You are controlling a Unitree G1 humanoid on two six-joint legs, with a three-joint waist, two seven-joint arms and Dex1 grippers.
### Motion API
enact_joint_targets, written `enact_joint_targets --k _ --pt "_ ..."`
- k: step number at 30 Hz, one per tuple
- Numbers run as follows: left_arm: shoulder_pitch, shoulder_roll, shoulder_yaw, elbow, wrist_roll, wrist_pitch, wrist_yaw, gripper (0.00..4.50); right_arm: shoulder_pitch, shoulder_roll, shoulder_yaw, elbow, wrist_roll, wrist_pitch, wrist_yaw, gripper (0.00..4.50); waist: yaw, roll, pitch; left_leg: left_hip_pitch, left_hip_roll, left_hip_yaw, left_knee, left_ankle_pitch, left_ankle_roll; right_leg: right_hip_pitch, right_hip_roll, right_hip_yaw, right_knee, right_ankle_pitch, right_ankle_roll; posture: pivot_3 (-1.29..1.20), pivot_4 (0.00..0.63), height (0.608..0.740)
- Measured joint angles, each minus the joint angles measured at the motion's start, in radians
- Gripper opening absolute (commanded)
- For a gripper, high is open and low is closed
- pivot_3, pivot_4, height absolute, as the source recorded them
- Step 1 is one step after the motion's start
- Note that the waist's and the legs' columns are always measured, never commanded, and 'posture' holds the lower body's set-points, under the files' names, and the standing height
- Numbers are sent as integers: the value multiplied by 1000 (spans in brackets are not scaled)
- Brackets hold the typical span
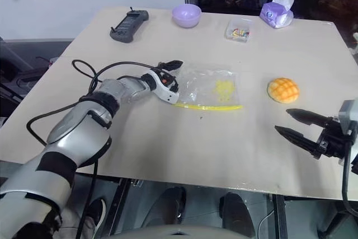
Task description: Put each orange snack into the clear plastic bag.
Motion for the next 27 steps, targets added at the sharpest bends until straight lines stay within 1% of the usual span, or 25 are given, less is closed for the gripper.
enact_joint_targets --k 2,5,8,9,10,13,15,19,20,22,23,24,27 --pt "-39 -20 -89 15 90 27 48 4488 0 0 1 0 -4 -3 0 2813 -1 0 0 0 0 0 0 0 0 0 0 0 0 0 0 0 150 740" --pt "-50 -30 -114 34 105 24 82 4488 1 0 1 0 -7 -4 -1 2813 -1 0 0 -1 0 0 0 0 0 0 0 0 0 0 0 0 150 740" --pt "-50 -35 -113 44 96 15 94 4488 6 4 1 0 -9 -5 -1 2813 1 0 0 -2 0 0 0 0 0 -1 -1 0 -1 0 0 0 150 740" --pt "-53 -37 -114 47 96 -2 98 3957 8 8 1 -1 -11 -6 -3 2813 2 0 0 -2 -1 -1 0 0 0 -1 -1 -1 -1 0 0 0 150 740" --pt "-53 -40 -116 47 97 -11 100 3690 9 10 1 -1 -12 -6 -3 2813 3 0 0 -2 -1 -1 0 0 0 -1 -1 -1 -1 0 0 0 150 740" --pt "-51 -65 -133 49 101 -44 116 2384 11 19 3 -1 -17 -7 -4 2813 5 0 0 -5 -1 -1 1 0 0 -3 -1 -1 -1 0 0 0 150 740" --pt "-51 -87 -149 47 109 -60 152 1667 11 19 5 -1 -20 -7 -4 2813 5 0 0 -7 -1 -2 1 0 0 -5 -1 -2 -1 0 0 0 150 740" --pt "-52 -136 -154 41 107 -85 165 1667 2 20 13 -1 -22 -7 -4 2813 -2 0 0 -7 -1 -1 1 0 0 -6 -1 -2 -1 0 0 0 150 740" --pt "-52 -143 -154 41 105 -88 160 1221 1 20 15 -1 -23 -8 -4 2813 -4 0 0 -7 -1 -1 1 0 0 -6 -1 -2 -1 0 0 0 150 740" --pt "-52 -146 -154 41 99 -89 149 679 1 20 22 0 -27 -8 -4 2813 -8 0 0 -7 -1 -1 1 0 0 -6 -1 -1 -1 0 0 0 150 740" --pt "-54 -147 -154 38 99 -89 149 247 1 20 22 0 -30 -8 -4 2813 -8 0 0 -7 -1 -1 1 0 0 -6 -1 -1 -1 0 0 0 150 740" --pt "-58 -150 -154 35 99 -89 148 76 0 20 22 0 -31 -8 -4 2813 -8 0 0 -6 -1 -1 1 0 0 -6 -1 -1 0 0 0 0 150 740" --pt "-59 -152 -154 34 98 -89 148 76 -2 20 23 0 -31 -9 -4 2813 -7 0 0 -6 -1 -1 1 0 0 -5 -1 -1 1 0 0 0 150 740"
